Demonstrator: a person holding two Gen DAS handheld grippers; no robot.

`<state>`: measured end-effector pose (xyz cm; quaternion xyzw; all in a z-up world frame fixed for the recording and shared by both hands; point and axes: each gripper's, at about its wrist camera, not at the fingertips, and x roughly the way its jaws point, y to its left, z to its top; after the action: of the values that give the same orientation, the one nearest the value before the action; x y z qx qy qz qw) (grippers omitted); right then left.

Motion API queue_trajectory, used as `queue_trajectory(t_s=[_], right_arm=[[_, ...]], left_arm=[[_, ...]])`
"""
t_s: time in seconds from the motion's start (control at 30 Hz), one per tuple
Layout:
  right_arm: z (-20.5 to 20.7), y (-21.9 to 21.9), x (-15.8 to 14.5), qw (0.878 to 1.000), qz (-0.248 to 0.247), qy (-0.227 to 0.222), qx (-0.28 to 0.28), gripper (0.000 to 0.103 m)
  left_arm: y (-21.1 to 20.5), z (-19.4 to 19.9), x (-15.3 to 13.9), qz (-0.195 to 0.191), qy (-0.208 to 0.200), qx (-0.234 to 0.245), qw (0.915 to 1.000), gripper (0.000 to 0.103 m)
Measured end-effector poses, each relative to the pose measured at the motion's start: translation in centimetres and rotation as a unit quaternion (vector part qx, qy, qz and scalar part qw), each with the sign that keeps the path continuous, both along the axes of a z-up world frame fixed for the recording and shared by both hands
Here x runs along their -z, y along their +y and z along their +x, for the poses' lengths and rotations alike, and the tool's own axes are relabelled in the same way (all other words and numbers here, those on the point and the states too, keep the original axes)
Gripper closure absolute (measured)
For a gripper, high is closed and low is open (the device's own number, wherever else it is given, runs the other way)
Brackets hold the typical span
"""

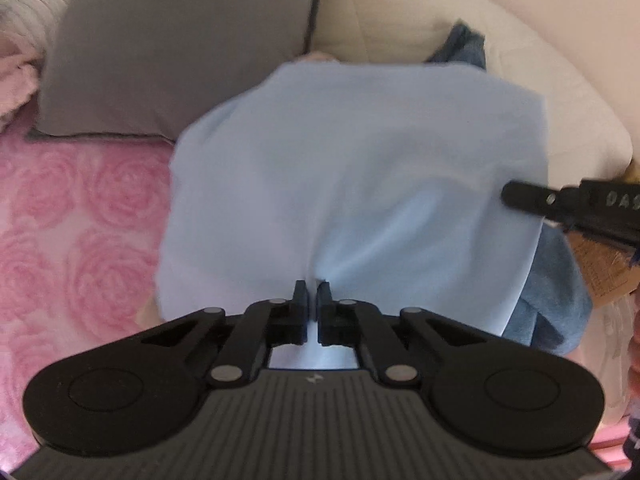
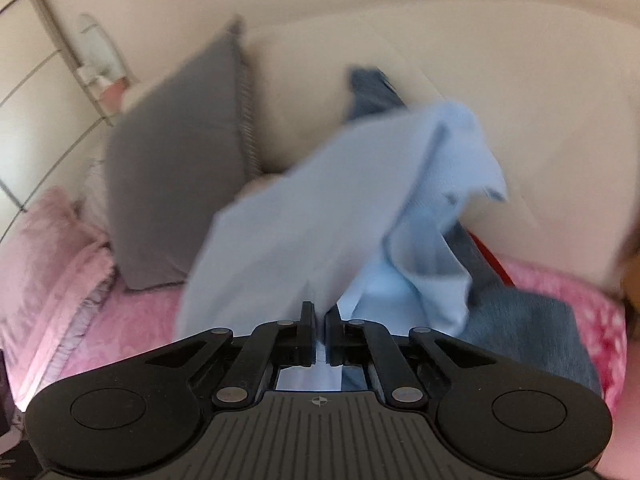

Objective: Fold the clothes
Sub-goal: 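Grasp the light blue sweatshirt with both grippers and lift it off the pile, then carry the sweatshirt to open bed space and release it with both grippers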

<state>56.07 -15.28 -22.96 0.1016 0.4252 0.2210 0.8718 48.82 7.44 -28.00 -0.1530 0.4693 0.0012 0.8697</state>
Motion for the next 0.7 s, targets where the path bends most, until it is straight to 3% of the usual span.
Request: queue_trajectory(t_s=[0.2,0.4,0.5,0.7], right_arm=[[-4.9,3.8,-7.3,0.992,0.046,-0.081,-0.083,0.101],[-12.0,8.0,-14.0,0.969,0.118,-0.123,-0.179,0.101],[-16.1,9.7,-17.7,0.948,0.16,-0.147,-0.232,0.101],[-25.9,12.0,-23.7,0.896,0.24,-0.176,-0.33,0.101]], left_arm=[[3.4,-6.6,-5.8,0.006,-0.056,-0.074,0.9956,0.102],[7.2,-18.3,-14.5,0.033,-0.138,-0.17,0.9752,0.102],[7.8,-25.5,-19.5,0.064,-0.188,-0.214,0.9565,0.102],[7.8,-40.0,-28.2,0.123,-0.266,-0.296,0.9092,0.102]])
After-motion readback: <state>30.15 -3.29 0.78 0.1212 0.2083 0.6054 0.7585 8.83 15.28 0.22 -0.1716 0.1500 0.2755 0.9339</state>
